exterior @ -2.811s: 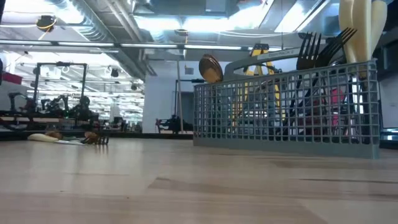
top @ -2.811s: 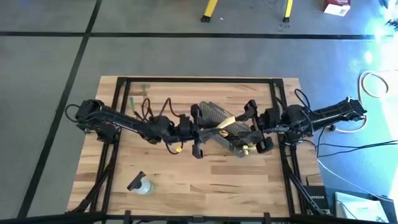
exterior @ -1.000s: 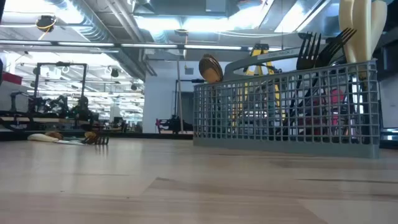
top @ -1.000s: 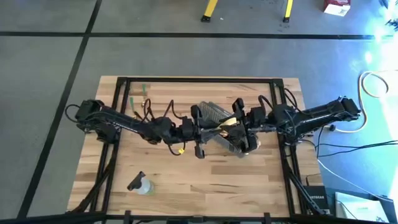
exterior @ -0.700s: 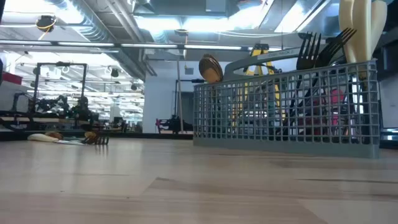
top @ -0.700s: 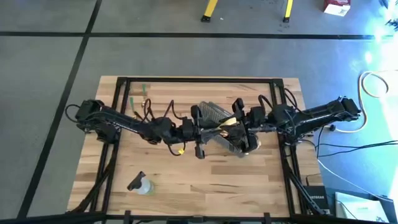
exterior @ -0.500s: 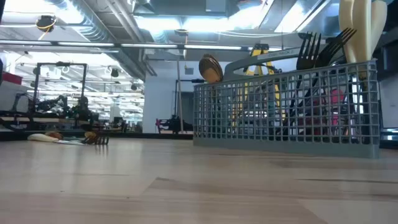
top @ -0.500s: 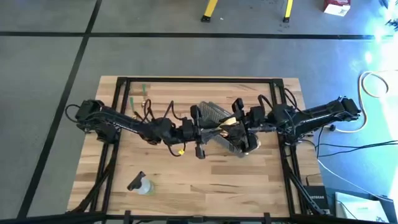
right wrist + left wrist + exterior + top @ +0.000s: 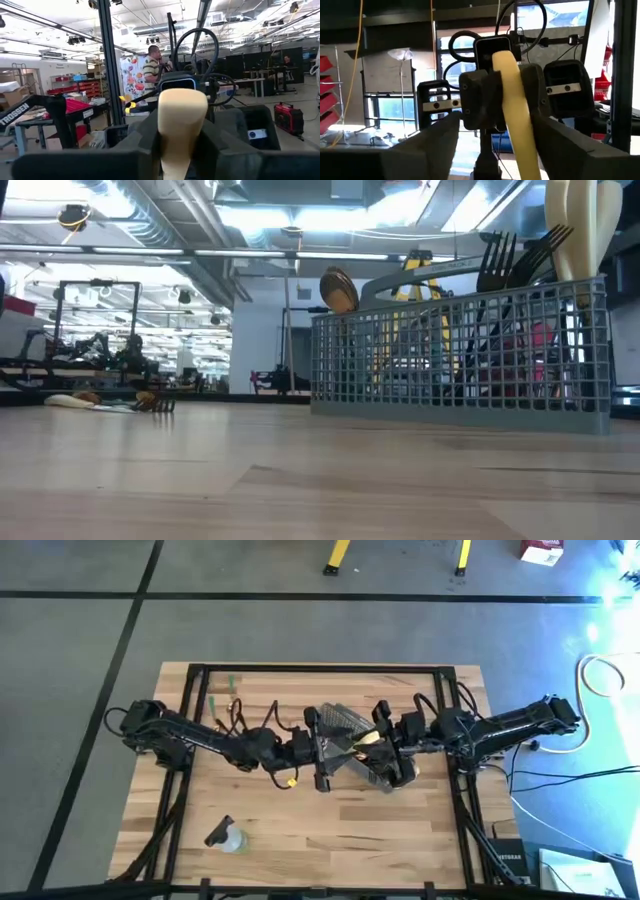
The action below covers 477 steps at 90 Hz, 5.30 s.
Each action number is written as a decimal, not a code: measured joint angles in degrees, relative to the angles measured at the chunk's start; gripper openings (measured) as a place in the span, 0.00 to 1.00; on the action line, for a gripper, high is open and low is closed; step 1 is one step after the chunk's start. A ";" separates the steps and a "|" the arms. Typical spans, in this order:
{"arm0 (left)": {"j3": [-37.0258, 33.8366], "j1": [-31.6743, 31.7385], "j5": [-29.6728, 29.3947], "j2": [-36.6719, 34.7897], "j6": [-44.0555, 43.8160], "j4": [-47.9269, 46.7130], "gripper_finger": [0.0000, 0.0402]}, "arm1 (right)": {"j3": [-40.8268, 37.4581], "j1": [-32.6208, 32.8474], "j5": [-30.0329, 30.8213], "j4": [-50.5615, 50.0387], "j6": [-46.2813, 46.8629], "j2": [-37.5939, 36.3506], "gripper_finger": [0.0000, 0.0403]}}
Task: Sort silverware
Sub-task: Put the silver knife into the cutlery rack, then put the black fork into the cutlery rack
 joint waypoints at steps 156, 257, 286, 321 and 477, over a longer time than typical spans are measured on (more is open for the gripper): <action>0.02 -3.63 8.48 -2.04 -10.32 -12.26 0.73 | -2.03 0.02 5.00 -63.91 2.46 -31.58 0.14; -4.76 -1.26 -14.69 -2.01 -10.29 -16.50 0.73 | -10.45 0.02 -10.25 -48.90 -0.83 -34.45 0.39; -15.66 3.91 -49.61 -1.95 -22.40 -16.70 0.73 | -10.40 0.02 -11.85 -42.36 -3.38 -31.14 0.39; -30.66 3.18 -62.60 -3.44 -49.12 -17.05 0.73 | -10.41 0.02 -11.87 -42.30 -3.26 -21.17 0.39; -37.96 15.80 -23.76 -5.77 -106.06 -71.65 0.66 | -10.43 0.02 -14.89 -33.43 -3.00 -14.27 0.39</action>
